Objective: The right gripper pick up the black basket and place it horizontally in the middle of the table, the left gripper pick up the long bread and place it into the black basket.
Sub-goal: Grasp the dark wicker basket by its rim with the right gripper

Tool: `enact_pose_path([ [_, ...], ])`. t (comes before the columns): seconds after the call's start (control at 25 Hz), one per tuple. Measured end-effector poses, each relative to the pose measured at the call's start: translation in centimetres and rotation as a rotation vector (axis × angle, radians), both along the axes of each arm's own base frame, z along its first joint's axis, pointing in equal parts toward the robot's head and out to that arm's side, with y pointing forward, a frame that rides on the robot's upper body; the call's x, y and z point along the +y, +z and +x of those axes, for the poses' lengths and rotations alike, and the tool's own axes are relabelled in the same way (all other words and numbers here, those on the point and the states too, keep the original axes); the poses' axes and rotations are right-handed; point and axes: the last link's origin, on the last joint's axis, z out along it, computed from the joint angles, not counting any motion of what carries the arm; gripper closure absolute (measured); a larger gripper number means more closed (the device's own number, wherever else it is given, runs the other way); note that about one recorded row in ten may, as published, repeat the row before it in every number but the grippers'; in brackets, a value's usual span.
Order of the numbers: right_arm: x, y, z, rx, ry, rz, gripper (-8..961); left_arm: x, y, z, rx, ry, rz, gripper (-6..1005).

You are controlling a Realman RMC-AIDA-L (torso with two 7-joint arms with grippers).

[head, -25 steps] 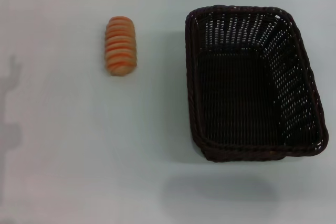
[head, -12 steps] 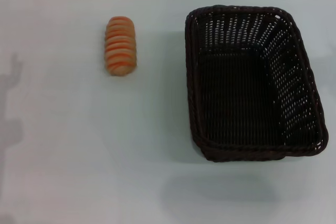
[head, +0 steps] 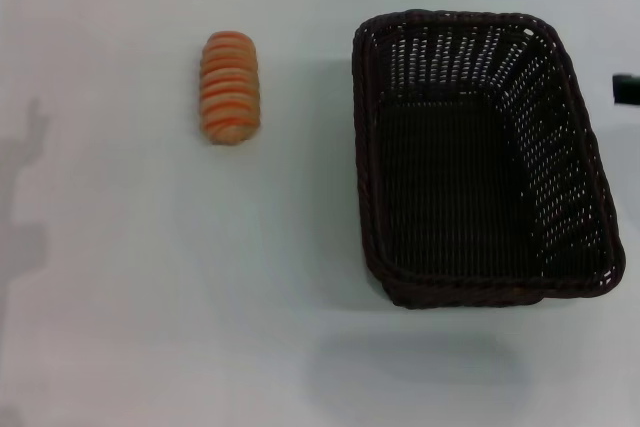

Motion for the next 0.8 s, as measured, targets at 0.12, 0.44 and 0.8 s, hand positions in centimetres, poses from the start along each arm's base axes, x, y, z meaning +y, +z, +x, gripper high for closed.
enact_pose_path([
  [0.12,0.1,-0.8,0.3,0.004,-0.004,-0.016,318,0.1,0.0,0.0,0.007,0.000,-0.011,171],
  [0.44,0.4,-2.9,0.1,0.034,0.032,-0.028,330,0.2,0.4,-0.3,0.023,0.006,-0.025,171],
  [0.8,0.0,-4.6,0.5,0.060,0.021,-0.047,342,0.1,0.8,-0.5,0.040,0.006,-0.035,171],
])
